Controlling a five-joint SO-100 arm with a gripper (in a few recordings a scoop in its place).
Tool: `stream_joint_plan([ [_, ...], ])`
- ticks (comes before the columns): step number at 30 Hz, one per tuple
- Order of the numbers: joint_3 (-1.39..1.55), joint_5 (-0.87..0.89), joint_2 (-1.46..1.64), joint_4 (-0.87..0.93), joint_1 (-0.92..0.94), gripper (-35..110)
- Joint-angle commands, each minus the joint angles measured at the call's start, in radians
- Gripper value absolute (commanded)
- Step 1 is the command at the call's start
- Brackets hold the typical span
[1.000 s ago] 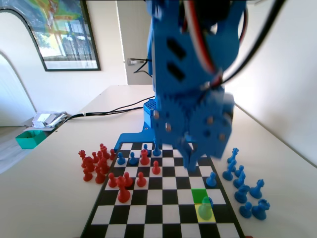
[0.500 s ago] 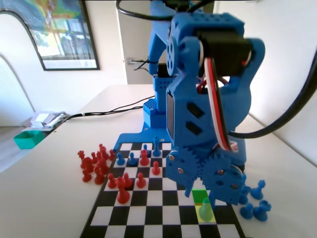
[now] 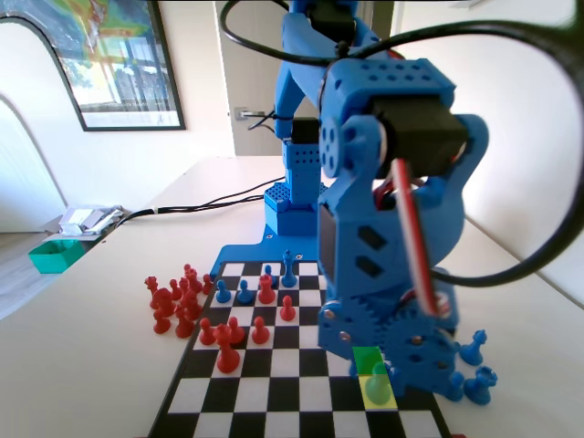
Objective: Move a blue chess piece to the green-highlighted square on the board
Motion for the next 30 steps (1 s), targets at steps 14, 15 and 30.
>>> stream_joint_plan([
  [14, -0.034, 0.006, 0.008, -0.029, -0.037, 13],
  [15, -0.034, 0.006, 0.003, -0.031, -0.038, 13],
  [30, -0.029, 0.003, -0.028, -0.057, -0.046, 12],
])
